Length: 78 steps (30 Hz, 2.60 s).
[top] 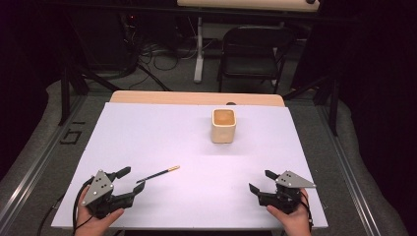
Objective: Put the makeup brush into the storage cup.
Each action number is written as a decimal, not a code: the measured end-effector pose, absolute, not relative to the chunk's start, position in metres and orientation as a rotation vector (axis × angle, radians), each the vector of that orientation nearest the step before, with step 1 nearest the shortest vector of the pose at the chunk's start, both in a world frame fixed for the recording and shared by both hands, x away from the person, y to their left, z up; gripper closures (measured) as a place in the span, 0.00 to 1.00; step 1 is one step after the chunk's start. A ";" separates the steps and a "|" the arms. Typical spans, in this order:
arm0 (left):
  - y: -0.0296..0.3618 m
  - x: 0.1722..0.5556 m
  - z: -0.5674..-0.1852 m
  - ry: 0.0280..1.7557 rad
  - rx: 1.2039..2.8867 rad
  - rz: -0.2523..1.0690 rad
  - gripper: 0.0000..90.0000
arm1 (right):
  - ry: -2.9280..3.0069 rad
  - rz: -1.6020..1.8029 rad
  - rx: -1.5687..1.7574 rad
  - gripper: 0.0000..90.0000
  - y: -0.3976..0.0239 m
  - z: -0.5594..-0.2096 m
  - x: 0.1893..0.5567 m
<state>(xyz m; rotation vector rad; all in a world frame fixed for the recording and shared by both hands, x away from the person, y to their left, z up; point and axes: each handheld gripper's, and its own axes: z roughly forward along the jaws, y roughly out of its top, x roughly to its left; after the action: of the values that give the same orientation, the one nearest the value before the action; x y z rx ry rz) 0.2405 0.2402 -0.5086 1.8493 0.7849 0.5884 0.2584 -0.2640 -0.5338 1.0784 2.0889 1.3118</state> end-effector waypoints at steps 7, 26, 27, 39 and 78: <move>0.241 0.241 -0.509 0.799 1.851 0.575 0.35 | 2.075 1.330 1.073 0.25 -0.263 -0.535 0.259; 0.244 0.253 -0.493 0.893 1.911 0.513 0.33 | 2.085 1.329 1.092 0.25 -0.264 -0.535 0.260; 0.244 0.254 -0.492 0.896 1.920 0.514 0.33 | 2.081 1.335 1.092 0.25 -0.263 -0.536 0.260; 0.242 0.263 -0.482 0.893 2.053 0.486 0.33 | 2.096 1.318 1.096 0.25 -0.264 -0.535 0.259; 0.232 0.308 -0.470 0.992 2.458 0.305 0.35 | 2.095 1.329 1.090 0.25 -0.263 -0.536 0.260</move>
<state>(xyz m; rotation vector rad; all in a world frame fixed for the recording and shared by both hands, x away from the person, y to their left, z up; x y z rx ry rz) 0.3076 0.2322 -0.4703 2.4584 0.9924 0.3054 0.2601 -0.2630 -0.5365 1.0899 2.0952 1.3290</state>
